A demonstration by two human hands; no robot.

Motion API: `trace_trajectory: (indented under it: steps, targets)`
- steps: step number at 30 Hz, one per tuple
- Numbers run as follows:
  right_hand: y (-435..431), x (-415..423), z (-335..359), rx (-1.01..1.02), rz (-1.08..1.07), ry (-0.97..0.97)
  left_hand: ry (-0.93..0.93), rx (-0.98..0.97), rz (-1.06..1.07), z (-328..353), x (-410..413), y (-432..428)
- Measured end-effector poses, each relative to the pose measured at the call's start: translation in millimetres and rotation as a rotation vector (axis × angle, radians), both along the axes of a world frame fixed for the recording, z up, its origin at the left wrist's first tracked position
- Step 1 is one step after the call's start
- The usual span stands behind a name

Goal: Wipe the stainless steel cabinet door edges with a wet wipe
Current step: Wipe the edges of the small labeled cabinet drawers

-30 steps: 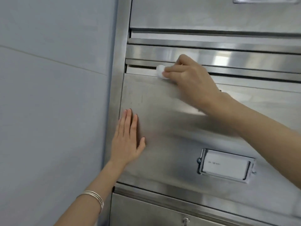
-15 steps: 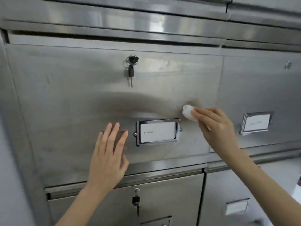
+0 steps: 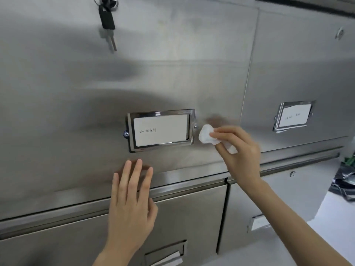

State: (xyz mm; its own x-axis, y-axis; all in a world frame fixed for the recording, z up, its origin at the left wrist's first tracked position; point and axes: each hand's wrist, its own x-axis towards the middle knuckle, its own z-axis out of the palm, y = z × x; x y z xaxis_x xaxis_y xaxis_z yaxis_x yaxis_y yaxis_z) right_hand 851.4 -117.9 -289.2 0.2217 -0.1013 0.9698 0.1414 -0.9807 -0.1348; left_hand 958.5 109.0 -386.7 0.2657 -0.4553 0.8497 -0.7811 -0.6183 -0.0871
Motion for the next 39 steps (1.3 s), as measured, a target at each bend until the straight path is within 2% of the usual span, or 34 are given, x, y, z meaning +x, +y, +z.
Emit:
trace_trajectory:
  steps: [4,10,14,18,21,27,34,39]
  targets:
    - [-24.5,-14.1,-53.6,-0.008,0.046,0.103,-0.005,-0.093,0.106,-20.0,-2.4,-24.4]
    - [-46.5,-1.1,-98.3,0.074,0.232,-0.019,-0.065,-0.104,0.208,-29.7,6.1,-33.5]
    - [-46.1,11.7,-126.0,0.082,0.306,-0.035,-0.064,-0.123,0.199,-27.6,2.4,-33.2]
    - [-50.6,12.1,-127.9,0.058,0.384,-0.035,-0.072,0.008,0.236,-21.2,-1.8,-23.8]
    - [-51.0,11.2,-133.9,-0.023,0.326,-0.034,-0.034,0.064,0.208,-28.5,-2.6,-5.2]
    - [-24.1,20.5,-156.2,-0.033,0.221,0.017,0.086,-0.051,0.029,-72.0,-2.3,11.5]
    - [38.7,43.3,-147.4,-0.262,-0.057,-0.021,-0.028,-0.145,-0.177,-87.4,27.6,21.9]
    - [73.7,63.4,-148.8,-0.284,-0.024,0.027,-0.093,-0.156,-0.120,-100.1,37.2,13.5]
